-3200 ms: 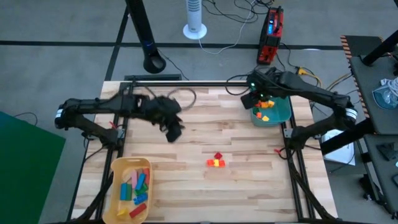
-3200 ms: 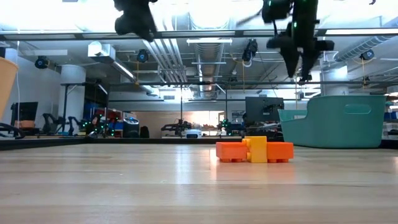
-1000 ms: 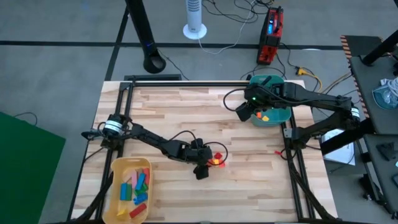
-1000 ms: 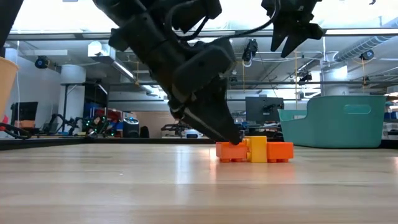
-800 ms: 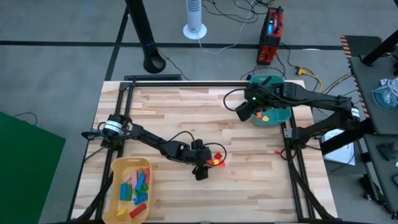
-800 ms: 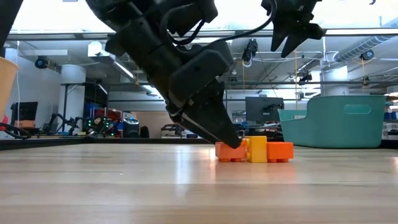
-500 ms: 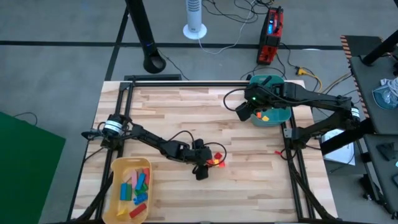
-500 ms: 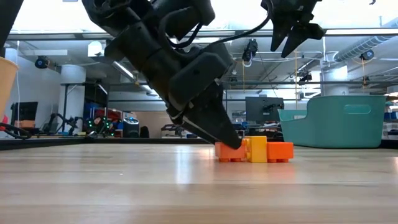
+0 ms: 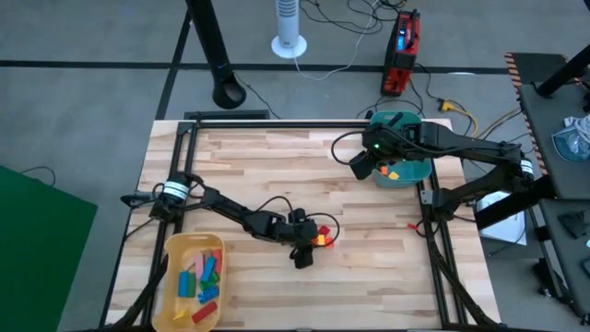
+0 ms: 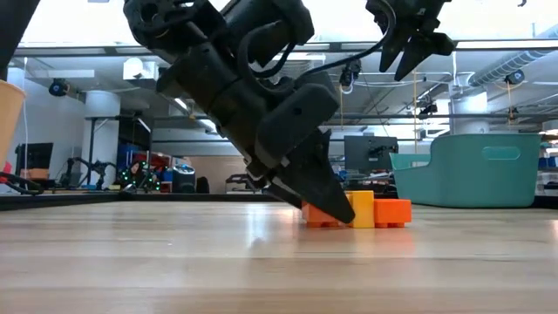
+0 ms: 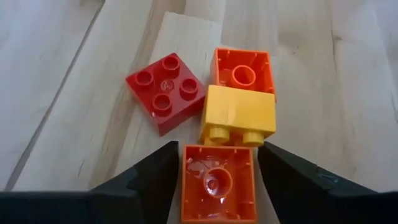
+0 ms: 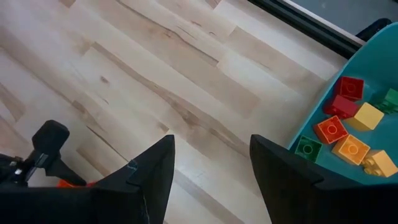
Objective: Sort blocks
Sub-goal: Put the orange 4-stud game piece into the green bin
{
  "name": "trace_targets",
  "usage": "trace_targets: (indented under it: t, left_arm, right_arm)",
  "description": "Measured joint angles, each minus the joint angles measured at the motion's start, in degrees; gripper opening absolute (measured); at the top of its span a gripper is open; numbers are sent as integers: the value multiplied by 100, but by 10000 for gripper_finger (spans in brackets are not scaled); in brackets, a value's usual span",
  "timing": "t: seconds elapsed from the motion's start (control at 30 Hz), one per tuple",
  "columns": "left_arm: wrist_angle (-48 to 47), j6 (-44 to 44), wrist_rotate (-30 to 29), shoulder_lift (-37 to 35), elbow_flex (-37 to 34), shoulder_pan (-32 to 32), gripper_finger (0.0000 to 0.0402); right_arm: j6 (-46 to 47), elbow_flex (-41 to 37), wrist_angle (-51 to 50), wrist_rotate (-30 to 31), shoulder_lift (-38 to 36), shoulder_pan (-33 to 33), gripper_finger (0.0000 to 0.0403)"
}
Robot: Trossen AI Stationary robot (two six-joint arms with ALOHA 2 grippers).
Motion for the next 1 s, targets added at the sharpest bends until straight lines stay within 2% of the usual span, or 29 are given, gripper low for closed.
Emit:
trace_targets:
  t: [0.27,0.53,0.73,1.0]
  left_arm:
    - [-93,19,-23,-15,18,2,123]
    - [-584,59,50,-254,8,-2,123]
    - [-1327,330,-25,-756,83,-2,133]
    - [-1875,905,-1218,-1958,191,22,131]
  right_arm:
    - [-101,-2,16,0,0,-2,196]
    - [-212,-2,26,0,0,0,196]
    - [-174,-4,32,-15,0,-2,196]
    - [481,-65,323,-1137,-63,50,209]
